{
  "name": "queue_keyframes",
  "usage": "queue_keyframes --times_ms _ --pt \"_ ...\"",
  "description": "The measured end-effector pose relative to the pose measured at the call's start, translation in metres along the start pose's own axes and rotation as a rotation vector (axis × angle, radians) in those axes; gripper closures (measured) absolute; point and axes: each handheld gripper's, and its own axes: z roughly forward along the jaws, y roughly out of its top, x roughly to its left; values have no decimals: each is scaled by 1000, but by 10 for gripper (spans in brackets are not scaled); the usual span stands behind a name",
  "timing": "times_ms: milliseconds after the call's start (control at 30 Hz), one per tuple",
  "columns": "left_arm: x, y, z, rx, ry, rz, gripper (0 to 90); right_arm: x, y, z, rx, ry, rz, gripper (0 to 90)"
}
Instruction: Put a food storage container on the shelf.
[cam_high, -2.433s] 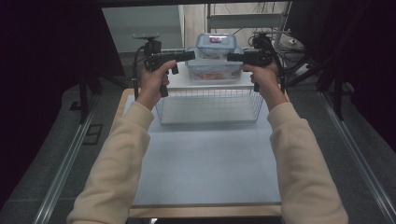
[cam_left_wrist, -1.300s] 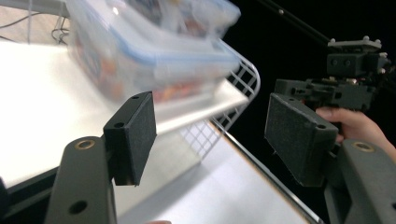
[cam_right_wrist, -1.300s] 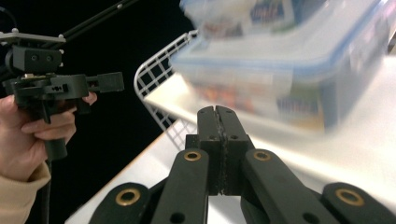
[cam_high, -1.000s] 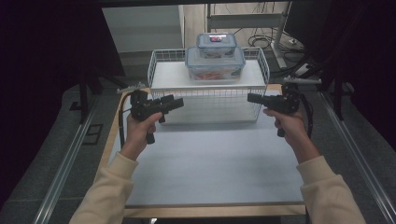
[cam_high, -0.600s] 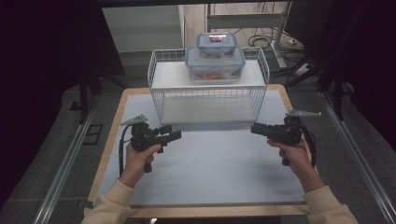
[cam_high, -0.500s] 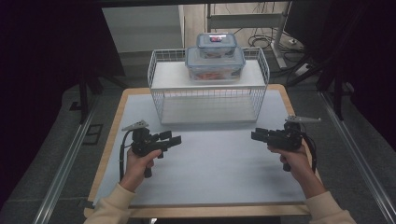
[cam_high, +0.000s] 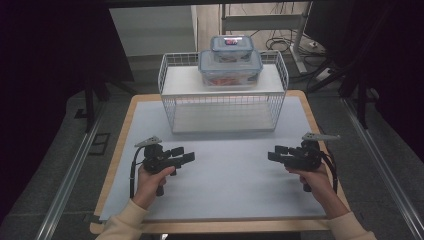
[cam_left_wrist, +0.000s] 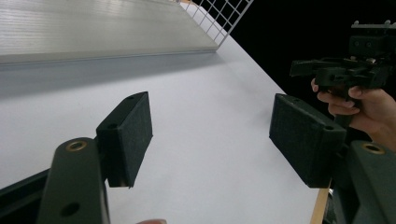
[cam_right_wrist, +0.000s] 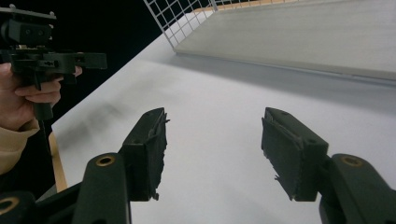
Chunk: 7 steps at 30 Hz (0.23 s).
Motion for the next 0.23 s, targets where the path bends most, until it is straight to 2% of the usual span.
queue_keyframes --times_ms 233 --pt "1 0 -1 -2 4 8 294 0 1 -3 -14 4 -7 385"
